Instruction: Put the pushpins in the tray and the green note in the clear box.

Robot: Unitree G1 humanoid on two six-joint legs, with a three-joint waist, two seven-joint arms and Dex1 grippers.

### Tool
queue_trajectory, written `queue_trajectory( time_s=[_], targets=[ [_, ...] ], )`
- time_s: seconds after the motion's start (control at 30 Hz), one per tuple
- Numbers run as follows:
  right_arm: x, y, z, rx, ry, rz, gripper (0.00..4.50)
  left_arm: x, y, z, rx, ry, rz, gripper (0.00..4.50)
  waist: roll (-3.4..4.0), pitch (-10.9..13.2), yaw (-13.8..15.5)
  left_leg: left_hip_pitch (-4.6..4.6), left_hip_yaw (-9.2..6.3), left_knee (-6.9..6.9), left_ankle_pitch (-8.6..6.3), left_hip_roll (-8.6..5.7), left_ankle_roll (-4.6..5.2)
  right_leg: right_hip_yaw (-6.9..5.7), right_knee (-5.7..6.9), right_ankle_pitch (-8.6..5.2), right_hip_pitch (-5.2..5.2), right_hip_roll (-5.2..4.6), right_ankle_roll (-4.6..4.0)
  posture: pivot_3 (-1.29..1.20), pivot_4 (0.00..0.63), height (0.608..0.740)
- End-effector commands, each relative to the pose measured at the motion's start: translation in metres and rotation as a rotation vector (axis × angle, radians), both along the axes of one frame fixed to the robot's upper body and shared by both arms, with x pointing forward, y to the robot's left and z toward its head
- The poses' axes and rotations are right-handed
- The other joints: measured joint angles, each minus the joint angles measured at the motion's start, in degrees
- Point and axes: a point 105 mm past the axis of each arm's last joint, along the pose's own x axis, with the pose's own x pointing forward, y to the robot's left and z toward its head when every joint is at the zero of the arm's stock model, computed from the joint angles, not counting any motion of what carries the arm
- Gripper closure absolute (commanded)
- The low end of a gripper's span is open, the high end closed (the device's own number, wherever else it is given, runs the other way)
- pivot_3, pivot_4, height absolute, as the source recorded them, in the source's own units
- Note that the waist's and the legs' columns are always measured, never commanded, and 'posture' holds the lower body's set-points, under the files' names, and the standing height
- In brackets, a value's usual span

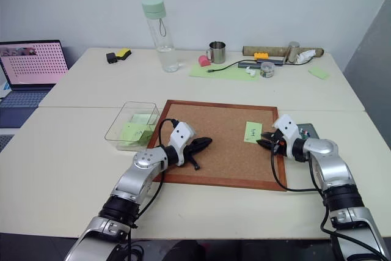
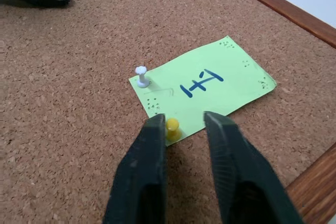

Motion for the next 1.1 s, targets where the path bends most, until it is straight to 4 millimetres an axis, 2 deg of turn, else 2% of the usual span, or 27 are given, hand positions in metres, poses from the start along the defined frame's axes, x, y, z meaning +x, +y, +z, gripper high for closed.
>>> queue_trajectory(
  time_s=[0.03, 0.07, 0.4, 0.57, 0.77, 0.93, 1.1],
  targets=[
    [-0.002, 0.0, 0.004, 0.015, -0.019, 0.005, 4.28, -0.002, 0.007, -0.016, 0.02, 0.06, 0.035, 4.5, 0.0, 0.0, 0.0, 0.0, 0.0, 0.0, 0.0, 0.0, 0.0, 0.0, 0.0, 0.0, 0.0, 0.0, 0.0, 0.0, 0.15, 0.74],
    [-0.003, 0.001, 0.004, 0.016, -0.018, 0.007, 4.45, -0.002, 0.008, -0.016, 0.02, 0.061, 0.036, 4.5, 0.0, 0.0, 0.0, 0.0, 0.0, 0.0, 0.0, 0.0, 0.0, 0.0, 0.0, 0.0, 0.01, 0.0, 0.0, 0.0, 0.15, 0.74],
    [-0.008, 0.013, 0.04, 0.123, -0.085, 0.046, 4.45, -0.002, 0.013, -0.027, 0.041, 0.092, 0.072, 4.5, 0.02, 0.01, 0.02, -0.01, -0.01, -0.01, 0.0, 0.0, 0.0, -0.01, 0.0, 0.0, -0.02, 0.0, 0.0, 0.0, 0.15, 0.74],
    [-0.012, 0.011, 0.053, 0.136, -0.089, 0.037, 4.45, -0.001, 0.015, -0.036, 0.08, 0.112, 0.101, 4.5, 0.02, 0.0, 0.06, 0.01, -0.04, -0.01, 0.0, 0.0, 0.01, -0.03, 0.0, 0.0, 0.02, 0.0, 0.01, 0.0, 0.15, 0.74],
    [-0.014, 0.002, 0.066, 0.15, -0.103, 0.007, 4.45, -0.001, 0.014, -0.038, 0.087, 0.115, 0.107, 4.5, 0.03, 0.0, 0.15, 0.03, -0.05, 0.0, 0.0, 0.0, 0.01, -0.03, 0.0, 0.0, 0.05, 0.0, 0.01, 0.0, 0.15, 0.74],
    [-0.011, -0.028, 0.072, 0.126, -0.106, -0.104, 4.45, -0.001, 0.014, -0.039, 0.088, 0.114, 0.109, 4.5, 0.03, -0.01, 0.17, 0.03, -0.06, -0.01, 0.0, -0.01, 0.01, -0.04, 0.0, 0.0, 0.06, 0.0, 0.01, 0.0, 0.15, 0.74],
    [-0.005, -0.085, 0.052, -0.062, -0.057, -0.307, 4.45, -0.001, 0.014, -0.038, 0.089, 0.108, 0.108, 4.5, 0.03, -0.01, 0.29, 0.03, -0.06, -0.01, -0.01, -0.01, 0.01, -0.04, -0.01, 0.0, 0.08, 0.0, 0.01, 0.0, 0.15, 0.74]
  ],
)
